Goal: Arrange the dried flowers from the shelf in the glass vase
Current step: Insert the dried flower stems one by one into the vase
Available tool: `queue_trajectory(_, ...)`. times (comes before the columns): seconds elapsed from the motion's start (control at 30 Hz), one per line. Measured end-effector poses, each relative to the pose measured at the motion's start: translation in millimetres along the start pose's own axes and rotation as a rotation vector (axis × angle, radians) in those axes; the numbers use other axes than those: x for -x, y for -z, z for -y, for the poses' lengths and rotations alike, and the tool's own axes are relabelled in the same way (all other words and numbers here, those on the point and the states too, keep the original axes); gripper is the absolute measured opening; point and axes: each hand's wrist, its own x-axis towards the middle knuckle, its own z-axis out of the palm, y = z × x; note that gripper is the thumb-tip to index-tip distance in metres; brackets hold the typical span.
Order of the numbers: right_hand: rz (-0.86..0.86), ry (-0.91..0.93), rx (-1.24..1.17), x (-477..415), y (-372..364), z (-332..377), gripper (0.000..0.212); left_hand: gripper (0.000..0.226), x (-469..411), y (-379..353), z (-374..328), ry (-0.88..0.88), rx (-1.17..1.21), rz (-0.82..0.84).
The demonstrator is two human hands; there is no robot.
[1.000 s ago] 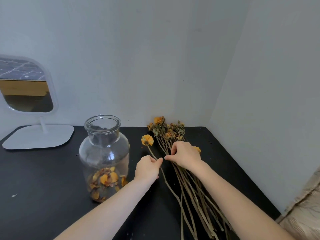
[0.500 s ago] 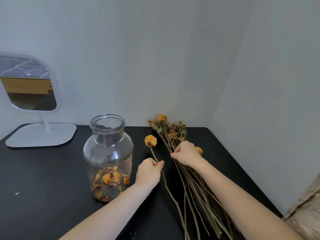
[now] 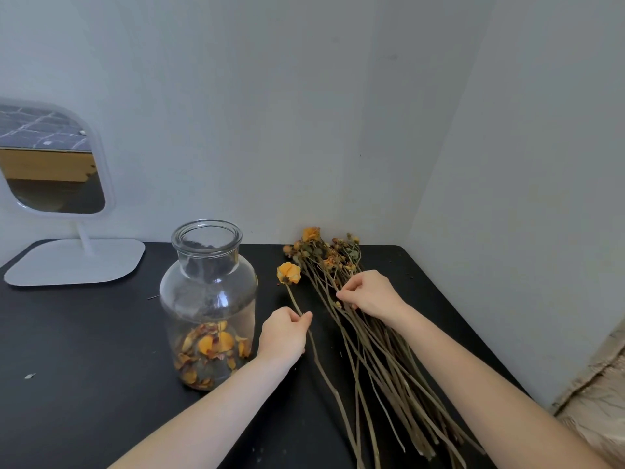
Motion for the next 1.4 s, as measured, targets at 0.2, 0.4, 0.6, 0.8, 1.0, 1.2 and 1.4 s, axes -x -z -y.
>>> queue_trajectory(0.2,-0.143,-0.105,0.257,-1,5,-14,0.020,0.022,0,2,4,0.003,-0.007,-0.010)
queue_trajectory(0.4,-0.121,-0.157,0.302,-2,5,-21,0.022,0.023,1,3,6,-0.004,-0.020,-0.020)
queue_trajectory(0.6,-0.159,-0.074,0.274,0,7,-21,0.026,0.025,3,1,6,-0.009,-0.004,-0.044)
queue_trajectory(0.8,0.008,0.240,0.359,12,-14,10,0.024,0.026,5,3,5,-0.005,-0.008,-0.057)
queue_trajectory(1.0,0.018,0.150,0.519,8,-27,16,0.019,0.026,10,4,2,-0.016,0.006,-0.047)
queue_trajectory(1.2,0.006,0.097,0.532,4,-31,17,0.018,0.027,10,5,1,-0.012,0.003,-0.064)
queue_trajectory(1.4,0.104,-0.041,0.138,-6,-10,15,0.024,0.024,8,4,2,-0.013,-0.031,-0.062)
